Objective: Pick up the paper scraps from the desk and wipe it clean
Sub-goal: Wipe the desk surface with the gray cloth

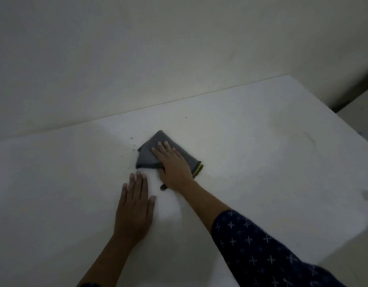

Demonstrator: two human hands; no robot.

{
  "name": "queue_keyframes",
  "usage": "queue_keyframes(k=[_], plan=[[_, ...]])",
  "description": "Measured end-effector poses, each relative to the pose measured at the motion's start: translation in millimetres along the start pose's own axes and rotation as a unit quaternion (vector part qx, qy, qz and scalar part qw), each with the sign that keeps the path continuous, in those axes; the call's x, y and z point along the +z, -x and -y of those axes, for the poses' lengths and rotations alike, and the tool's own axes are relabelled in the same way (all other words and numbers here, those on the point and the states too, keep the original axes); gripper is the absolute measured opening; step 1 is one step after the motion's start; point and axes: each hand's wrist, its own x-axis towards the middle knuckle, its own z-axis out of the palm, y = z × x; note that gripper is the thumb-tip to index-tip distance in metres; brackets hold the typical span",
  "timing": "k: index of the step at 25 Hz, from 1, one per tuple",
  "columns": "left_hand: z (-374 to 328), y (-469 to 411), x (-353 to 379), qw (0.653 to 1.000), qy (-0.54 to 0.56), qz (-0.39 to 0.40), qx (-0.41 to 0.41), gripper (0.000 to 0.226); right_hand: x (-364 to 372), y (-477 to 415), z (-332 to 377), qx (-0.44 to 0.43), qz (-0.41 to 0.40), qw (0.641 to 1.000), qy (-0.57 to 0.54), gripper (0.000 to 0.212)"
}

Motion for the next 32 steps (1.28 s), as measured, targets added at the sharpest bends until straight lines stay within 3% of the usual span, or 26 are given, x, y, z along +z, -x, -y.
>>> queue_keyframes(k=[2,5,8,10,13,15,19,22,24,26,28,30,32], plan=[[-17,-17,4,1.000,-0.007,-0.002,0.003,0.066,-27,0,-64,0.111,-0.049,0.993,0.006,0.066],[-59,-44,13,1.000,0.007,-0.003,-0.005,0.066,-81,39,-180,0.289,-0.086,0.953,0.029,0.068],[-114,-70,23,1.000,0.026,-0.003,-0.003,0.065,-132,72,-241,0.375,-0.097,0.922,-0.003,0.063],[-149,-88,30,0.999,0.039,0.008,0.002,0.065,-142,71,-229,0.346,-0.094,0.933,-0.011,0.062],[-189,-113,42,0.998,0.050,0.015,0.039,0.063,-108,76,-179,0.168,-0.003,0.986,0.001,0.071],[-210,-135,51,0.997,0.046,0.013,0.065,0.063,-87,87,-185,0.112,-0.005,0.994,-0.006,0.065],[-248,-174,64,0.997,0.009,0.014,0.074,0.064,-123,96,-296,0.246,-0.124,0.961,-0.035,0.063],[-288,-194,74,0.995,0.009,0.004,0.098,0.063,-178,99,-383,0.333,-0.139,0.932,-0.023,0.058],[-311,-205,81,0.992,0.015,0.010,0.125,0.062,-200,106,-391,0.354,-0.158,0.921,-0.034,0.052],[-321,-214,85,0.990,0.013,0.013,0.138,0.063,-197,118,-357,0.317,-0.130,0.938,-0.058,0.057],[-321,-220,85,0.988,0.003,0.022,0.154,0.067,-166,143,-308,0.198,-0.057,0.973,-0.100,0.060],[-320,-220,83,0.985,-0.010,0.029,0.171,0.073,-145,157,-301,0.118,-0.009,0.986,-0.118,0.061],[-322,-220,83,0.987,-0.002,0.029,0.157,0.068,-149,154,-337,0.146,-0.047,0.980,-0.129,0.064]])
